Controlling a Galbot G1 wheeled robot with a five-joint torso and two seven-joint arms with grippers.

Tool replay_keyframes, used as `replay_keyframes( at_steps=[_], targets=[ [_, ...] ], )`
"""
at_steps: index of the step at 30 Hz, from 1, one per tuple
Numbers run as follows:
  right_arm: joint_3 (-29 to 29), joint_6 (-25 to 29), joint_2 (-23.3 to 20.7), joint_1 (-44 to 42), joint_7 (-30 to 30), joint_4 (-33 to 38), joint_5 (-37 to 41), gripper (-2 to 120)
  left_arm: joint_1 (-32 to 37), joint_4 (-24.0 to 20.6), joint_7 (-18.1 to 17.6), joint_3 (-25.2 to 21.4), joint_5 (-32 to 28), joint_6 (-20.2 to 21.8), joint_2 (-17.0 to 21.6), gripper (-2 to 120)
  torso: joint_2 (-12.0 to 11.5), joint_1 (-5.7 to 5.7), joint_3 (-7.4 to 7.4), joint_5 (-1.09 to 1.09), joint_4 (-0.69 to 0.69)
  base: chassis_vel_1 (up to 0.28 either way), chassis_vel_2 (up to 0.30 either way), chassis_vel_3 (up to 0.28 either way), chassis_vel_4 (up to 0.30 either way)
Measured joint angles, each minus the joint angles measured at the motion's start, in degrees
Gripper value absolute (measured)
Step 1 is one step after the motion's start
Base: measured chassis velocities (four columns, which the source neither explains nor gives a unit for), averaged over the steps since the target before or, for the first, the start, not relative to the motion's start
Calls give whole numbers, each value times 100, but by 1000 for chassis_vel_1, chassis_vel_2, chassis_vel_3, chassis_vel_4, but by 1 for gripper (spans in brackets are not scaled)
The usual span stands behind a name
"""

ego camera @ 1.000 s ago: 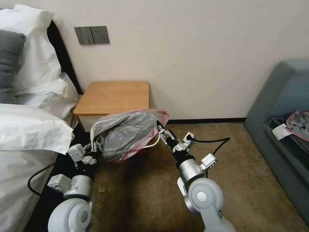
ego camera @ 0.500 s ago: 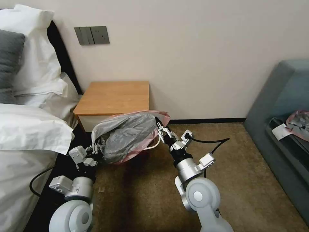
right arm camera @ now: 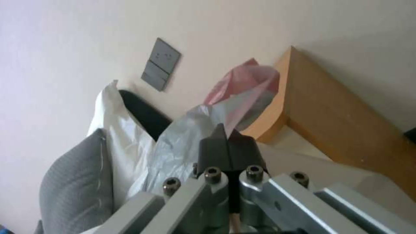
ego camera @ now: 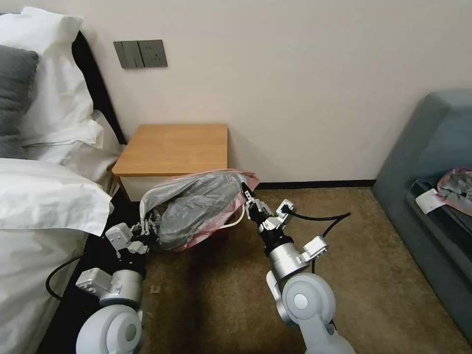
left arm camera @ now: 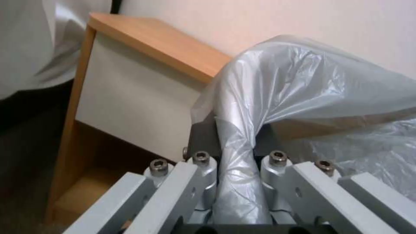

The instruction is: Pick up the garbage bag from the table and place it over the trash can.

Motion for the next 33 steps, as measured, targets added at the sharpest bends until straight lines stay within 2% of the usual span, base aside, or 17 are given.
replay_keyframes(
  at_steps=[8,12,22,31,33],
  targets=[
    [-15,3,-10,-84,-3,142,-75,0,-55,41,-44,10,-18,22,-19,8,0,0,0,1,0,0,0,0,0],
    [-60,40,-14,-293,-43,290,-218,0,-134,23,-226,-16,-528,178,-50,8,0,0,0,0,0,0,0,0,0],
    [15,164,-20,-456,-110,240,-471,0,-231,-80,-512,-87,-1119,433,-36,8,0,0,0,0,0,0,0,0,0],
    [154,545,-189,-256,-231,-209,-944,0,-64,-407,-642,-103,-1714,979,-12,8,0,0,0,0,0,0,0,0,0],
    [195,702,-264,-180,-254,-359,-1228,0,12,-518,-641,-100,-1943,1208,-6,8,0,0,0,0,0,0,0,0,0]
  ],
)
